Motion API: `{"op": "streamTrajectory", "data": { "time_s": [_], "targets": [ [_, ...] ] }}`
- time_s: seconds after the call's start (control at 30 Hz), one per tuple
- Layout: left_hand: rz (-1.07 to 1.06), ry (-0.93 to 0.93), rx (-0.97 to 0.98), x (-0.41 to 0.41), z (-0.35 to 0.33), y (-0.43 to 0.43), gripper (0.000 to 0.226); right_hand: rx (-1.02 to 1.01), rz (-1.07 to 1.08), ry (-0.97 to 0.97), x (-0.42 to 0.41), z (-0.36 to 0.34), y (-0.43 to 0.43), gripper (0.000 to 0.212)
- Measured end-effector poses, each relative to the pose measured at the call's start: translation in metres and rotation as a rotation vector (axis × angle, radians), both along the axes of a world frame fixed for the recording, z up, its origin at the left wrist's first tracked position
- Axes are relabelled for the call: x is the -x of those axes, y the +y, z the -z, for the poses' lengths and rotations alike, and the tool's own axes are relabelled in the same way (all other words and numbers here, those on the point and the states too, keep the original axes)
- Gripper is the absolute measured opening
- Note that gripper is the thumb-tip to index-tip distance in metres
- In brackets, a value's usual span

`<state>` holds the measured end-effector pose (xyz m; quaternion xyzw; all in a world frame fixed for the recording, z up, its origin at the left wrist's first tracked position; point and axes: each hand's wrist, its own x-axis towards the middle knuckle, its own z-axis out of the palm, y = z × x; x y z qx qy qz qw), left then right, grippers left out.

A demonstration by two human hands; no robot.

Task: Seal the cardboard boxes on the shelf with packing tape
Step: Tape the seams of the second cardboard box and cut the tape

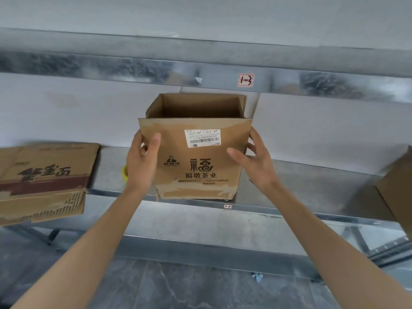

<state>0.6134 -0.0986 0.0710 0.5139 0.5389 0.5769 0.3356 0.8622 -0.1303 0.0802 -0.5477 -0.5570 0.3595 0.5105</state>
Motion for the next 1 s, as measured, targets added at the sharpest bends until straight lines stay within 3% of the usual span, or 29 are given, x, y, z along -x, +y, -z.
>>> {"op": "streamTrajectory", "data": {
  "time_s": [0.1,0.23,0.27,0.47,0.6,0.8,0.9,1.0],
  "targets": [
    [0.038,-0.009,0.037,0.008,0.0,0.006,0.018,0.02,0.067,0.024,0.0,0.001,0.002,0.073],
    [0.103,0.058,0.102,0.009,0.003,0.013,0.018,0.031,0.181,0.094,0.0,0.001,0.009,0.013],
    [0.107,0.059,0.108,0.008,0.003,0.015,0.018,0.025,0.213,0.078,0.001,0.0,0.011,0.006],
    [0.031,0.084,0.087,0.009,0.001,0.031,0.028,-0.016,0.285,-0.005,0.006,0.002,0.025,0.028],
    [0.08,0.107,0.108,0.013,0.0,0.037,0.024,0.001,0.315,-0.061,0.008,0.002,0.032,0.013],
    [0.223,0.142,0.046,0.01,-0.004,0.035,0.034,-0.009,0.29,0.072,0.011,0.002,0.021,0.01],
    [0.248,0.12,0.044,0.006,-0.006,0.037,0.055,-0.047,0.281,0.118,0.009,-0.003,0.013,0.019],
    [0.221,0.088,0.103,0.005,-0.004,0.038,0.049,-0.05,0.287,0.108,0.005,-0.002,0.009,0.023]
  ]
}}
